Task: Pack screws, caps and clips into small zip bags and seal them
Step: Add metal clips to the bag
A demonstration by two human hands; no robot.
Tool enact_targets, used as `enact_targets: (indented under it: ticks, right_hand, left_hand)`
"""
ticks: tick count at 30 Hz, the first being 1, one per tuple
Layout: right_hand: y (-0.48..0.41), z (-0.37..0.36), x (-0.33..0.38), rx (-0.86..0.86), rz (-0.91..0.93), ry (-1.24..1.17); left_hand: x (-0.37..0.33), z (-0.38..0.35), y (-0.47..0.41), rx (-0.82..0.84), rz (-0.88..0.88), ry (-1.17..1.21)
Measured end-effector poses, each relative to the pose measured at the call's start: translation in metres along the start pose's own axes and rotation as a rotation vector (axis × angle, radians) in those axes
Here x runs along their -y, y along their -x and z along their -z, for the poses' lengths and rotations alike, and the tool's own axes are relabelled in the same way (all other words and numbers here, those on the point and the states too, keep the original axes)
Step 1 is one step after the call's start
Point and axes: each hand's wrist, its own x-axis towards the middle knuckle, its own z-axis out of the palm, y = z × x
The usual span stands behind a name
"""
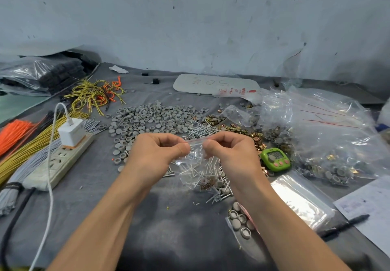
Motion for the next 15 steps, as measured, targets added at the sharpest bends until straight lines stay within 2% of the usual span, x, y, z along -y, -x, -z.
enact_targets:
  ticks: [8,15]
  right_hand:
    - [0.0069,-0.0033,0.0054,0.037,0.091,0.133]
    - [0.0071,-0.0038,0.0054,0.041,0.091,0.124]
  left_hand:
    - [0.0013,-0.0056,0.0026,0.019,-0.123,-0.071]
    - [0.0017,-0.0081,0.0013,0.034,-0.123,-0.088]
